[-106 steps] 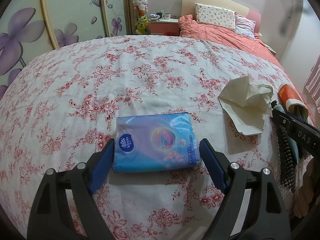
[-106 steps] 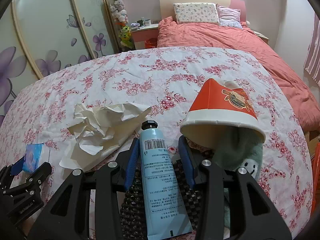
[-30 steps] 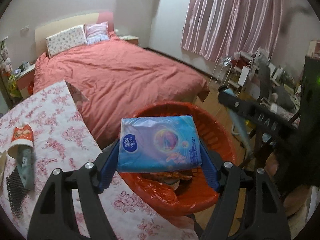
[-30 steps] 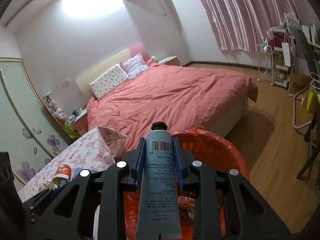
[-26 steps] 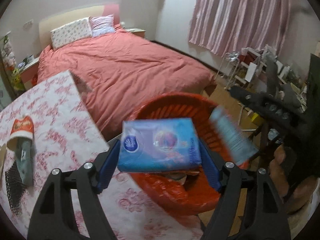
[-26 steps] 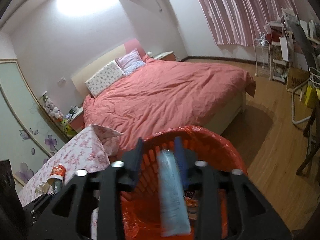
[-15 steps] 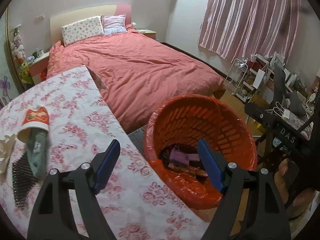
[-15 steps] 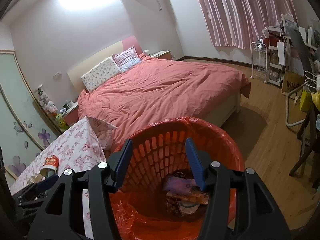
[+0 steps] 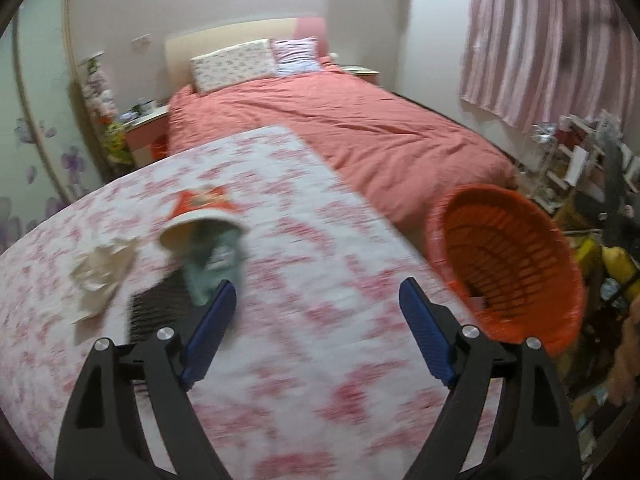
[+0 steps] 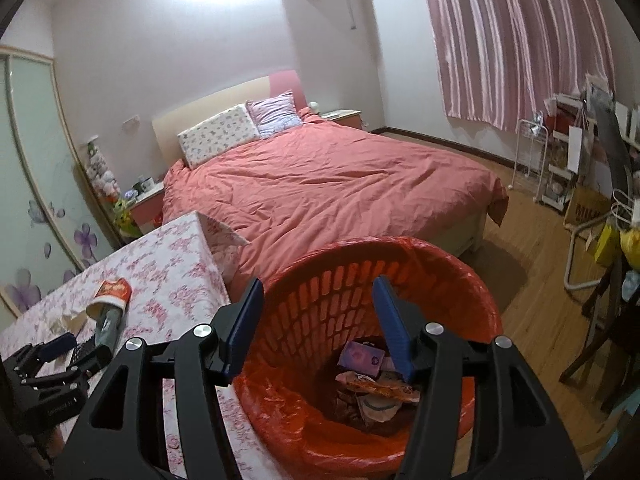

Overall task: Collect trash
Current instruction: 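Move both open tools back over the items on the bed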

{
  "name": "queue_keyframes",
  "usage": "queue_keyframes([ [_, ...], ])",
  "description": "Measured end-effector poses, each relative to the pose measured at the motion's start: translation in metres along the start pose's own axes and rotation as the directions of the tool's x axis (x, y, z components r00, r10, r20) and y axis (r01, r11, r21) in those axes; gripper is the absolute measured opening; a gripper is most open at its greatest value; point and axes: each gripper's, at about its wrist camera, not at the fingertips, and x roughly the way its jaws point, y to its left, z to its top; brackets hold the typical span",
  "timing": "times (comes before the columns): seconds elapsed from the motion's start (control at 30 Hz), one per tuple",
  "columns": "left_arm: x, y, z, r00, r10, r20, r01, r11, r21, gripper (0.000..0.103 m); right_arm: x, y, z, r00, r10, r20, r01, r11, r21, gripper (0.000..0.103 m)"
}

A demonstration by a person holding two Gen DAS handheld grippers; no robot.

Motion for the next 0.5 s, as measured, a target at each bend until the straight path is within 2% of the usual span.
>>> queue_keyframes([
  [0.1, -0.001, 0.031, -0.008, 0.998, 0.065, -0.006, -0.065, 0.998, -0.024, 0.083, -0.002, 0.013, -0.003, 1.000, 0.002, 0.000, -0.002, 1.000, -0.030, 0.062],
  [0.23, 0.000, 0.084, -0.021, 0.985, 0.174, -0.016, -0.175, 0.982, -0.074, 0.083, 0.000, 0.033, -0.009, 1.000, 0.009, -0.006, -0.010, 0.997, -0.080, 0.064],
  [0.33, 0.001, 0.128, -0.025, 0.967, 0.254, -0.026, -0.255, 0.957, -0.139, 0.084, 0.006, 0.051, -0.014, 0.999, 0.032, -0.032, -0.035, 0.994, -0.108, 0.064],
  [0.43, 0.002, 0.165, -0.025, 0.952, 0.303, -0.035, -0.304, 0.928, -0.214, 0.087, 0.012, 0.069, -0.020, 0.997, 0.056, -0.062, -0.064, 0.990, -0.128, 0.064],
  [0.5, 0.005, 0.184, -0.024, 0.950, 0.310, -0.044, -0.311, 0.915, -0.258, 0.088, 0.018, 0.086, -0.025, 0.993, 0.081, -0.092, -0.094, 0.985, -0.147, 0.064],
])
